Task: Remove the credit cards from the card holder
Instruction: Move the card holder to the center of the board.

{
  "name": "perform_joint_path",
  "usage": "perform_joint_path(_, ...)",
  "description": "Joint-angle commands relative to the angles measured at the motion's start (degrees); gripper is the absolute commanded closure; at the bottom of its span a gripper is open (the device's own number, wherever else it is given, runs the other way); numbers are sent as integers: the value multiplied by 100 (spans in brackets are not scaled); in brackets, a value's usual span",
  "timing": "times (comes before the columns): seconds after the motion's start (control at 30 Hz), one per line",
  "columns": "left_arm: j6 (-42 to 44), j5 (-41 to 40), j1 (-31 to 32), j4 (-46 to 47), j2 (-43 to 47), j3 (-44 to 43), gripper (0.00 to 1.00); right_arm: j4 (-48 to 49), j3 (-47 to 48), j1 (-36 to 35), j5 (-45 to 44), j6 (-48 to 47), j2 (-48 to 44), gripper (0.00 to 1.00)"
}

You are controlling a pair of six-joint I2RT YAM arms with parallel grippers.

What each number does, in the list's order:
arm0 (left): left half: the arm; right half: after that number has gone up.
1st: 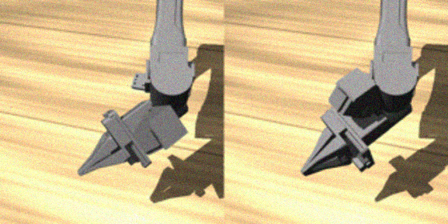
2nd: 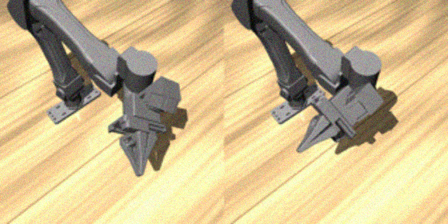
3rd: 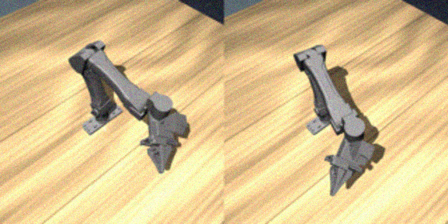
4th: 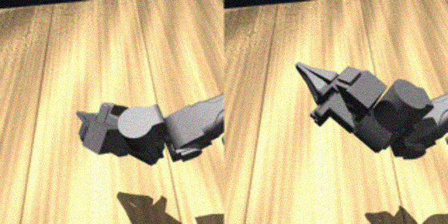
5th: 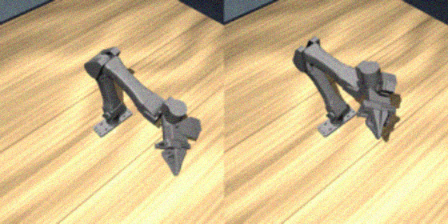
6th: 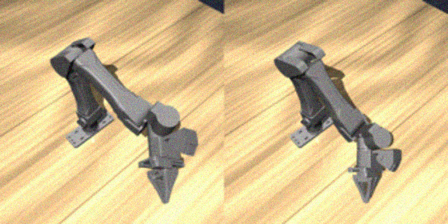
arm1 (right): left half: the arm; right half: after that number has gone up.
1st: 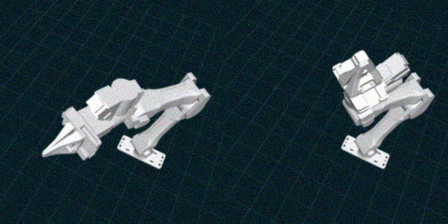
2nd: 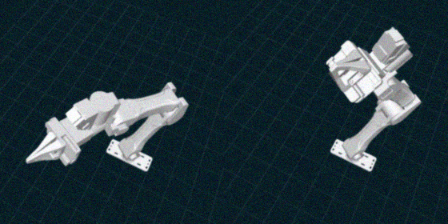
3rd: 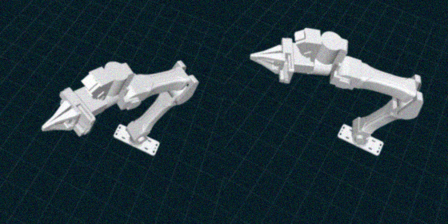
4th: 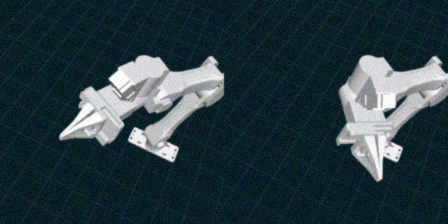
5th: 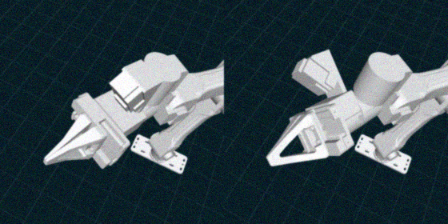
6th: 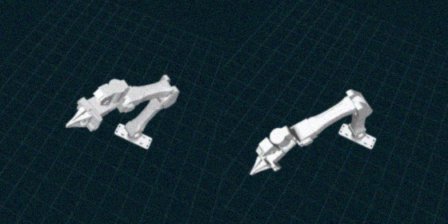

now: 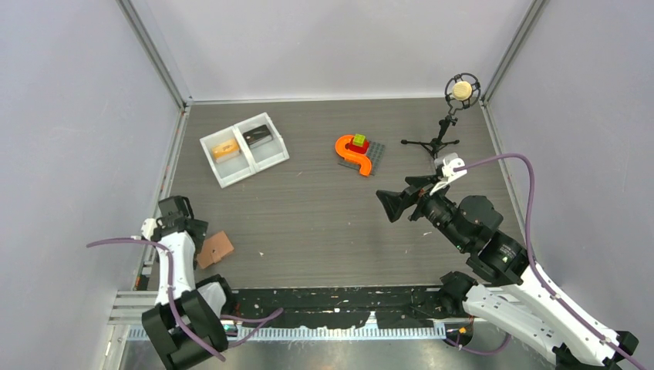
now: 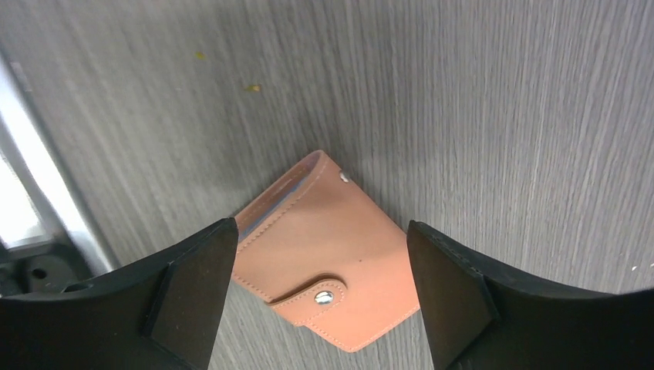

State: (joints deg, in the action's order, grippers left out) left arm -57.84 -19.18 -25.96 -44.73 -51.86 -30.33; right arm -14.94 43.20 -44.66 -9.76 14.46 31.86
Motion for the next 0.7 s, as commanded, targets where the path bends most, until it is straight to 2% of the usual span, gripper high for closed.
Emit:
perform_joint_path(0.0,340,786,-54,732,-414,123,18,226,66,-24,-39,-150,-39,0)
perform_joint_path(0.17,487,1536,-59,976,-793,282,24,220,31,-23,-94,-168,-59,0)
perform_joint_path(0.43,322,2680,19,1342,-771,820,33,262,-18,-25,-144,-134,-10,0)
perform_joint_path(0.67,-154,2891,965,1434,-644,1081,34,286,-23,-25,-182,-41,13,0)
